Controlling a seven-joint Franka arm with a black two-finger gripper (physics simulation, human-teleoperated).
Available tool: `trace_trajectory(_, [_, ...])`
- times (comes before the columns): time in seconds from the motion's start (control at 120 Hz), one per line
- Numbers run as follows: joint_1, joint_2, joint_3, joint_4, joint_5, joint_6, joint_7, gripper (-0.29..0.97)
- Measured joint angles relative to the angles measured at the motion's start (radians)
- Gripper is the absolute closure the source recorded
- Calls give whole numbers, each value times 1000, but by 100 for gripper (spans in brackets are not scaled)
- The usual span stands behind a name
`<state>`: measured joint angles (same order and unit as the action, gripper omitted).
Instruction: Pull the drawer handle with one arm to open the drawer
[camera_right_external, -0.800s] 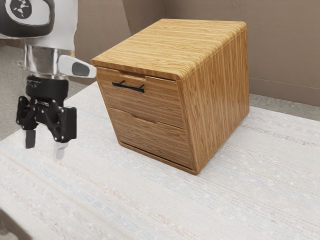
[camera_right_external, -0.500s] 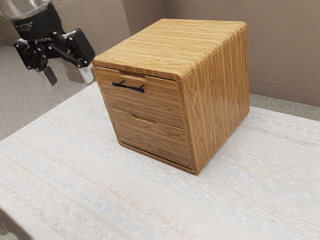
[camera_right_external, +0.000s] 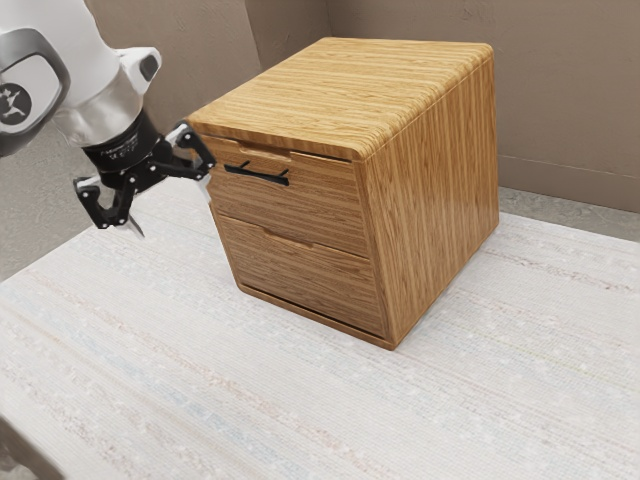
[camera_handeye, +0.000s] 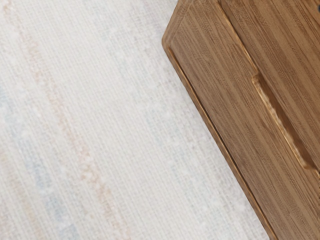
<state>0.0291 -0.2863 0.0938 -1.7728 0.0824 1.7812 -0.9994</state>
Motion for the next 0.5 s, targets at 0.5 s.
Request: trace_trajectory(0.5, [0,-12,20,-205,-27,547,-324,0])
